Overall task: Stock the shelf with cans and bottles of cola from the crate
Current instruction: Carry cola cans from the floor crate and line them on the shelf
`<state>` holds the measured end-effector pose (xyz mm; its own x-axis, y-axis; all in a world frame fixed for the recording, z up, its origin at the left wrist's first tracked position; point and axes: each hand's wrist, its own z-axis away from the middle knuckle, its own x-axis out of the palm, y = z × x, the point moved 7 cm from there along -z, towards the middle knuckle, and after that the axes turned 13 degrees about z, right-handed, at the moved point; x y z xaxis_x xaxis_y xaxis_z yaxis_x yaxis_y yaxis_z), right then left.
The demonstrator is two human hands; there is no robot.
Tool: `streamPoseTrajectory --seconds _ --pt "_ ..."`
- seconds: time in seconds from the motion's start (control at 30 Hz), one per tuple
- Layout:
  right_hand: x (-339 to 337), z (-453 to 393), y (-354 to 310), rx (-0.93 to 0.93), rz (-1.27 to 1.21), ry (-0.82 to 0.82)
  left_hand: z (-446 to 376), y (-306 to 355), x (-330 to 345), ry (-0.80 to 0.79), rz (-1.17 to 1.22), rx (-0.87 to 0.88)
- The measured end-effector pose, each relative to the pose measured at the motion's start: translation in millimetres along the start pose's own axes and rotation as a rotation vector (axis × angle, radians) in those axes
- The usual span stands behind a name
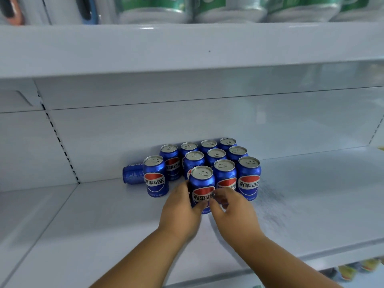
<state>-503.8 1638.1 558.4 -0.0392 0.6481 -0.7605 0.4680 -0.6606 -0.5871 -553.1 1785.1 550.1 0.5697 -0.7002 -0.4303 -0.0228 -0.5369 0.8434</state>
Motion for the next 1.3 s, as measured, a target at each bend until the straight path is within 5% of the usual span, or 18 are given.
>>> streamPoseTrajectory --seconds 0.37,0.57,0.7,0.9,1.3 --pt "5 -10 -6 -0.083 0.017 -0.033 -16 -8 0 0.036 -0.041 -0.078" --pt "-21 -10 2 -0.097 0.009 0.327 -15 -8 1 0.049 -0.04 -0.074" --pt "-38 -11 -10 -0.297 0.252 0.576 -7 29 -7 0.159 -0.16 0.241" --pt "-21 -41 4 -0.246 0.546 0.391 -15 41 3 0.057 -0.295 0.251" --pt "-30 -42 7 -0.294 0.572 0.411 -15 41 1 0.06 -0.306 0.242"
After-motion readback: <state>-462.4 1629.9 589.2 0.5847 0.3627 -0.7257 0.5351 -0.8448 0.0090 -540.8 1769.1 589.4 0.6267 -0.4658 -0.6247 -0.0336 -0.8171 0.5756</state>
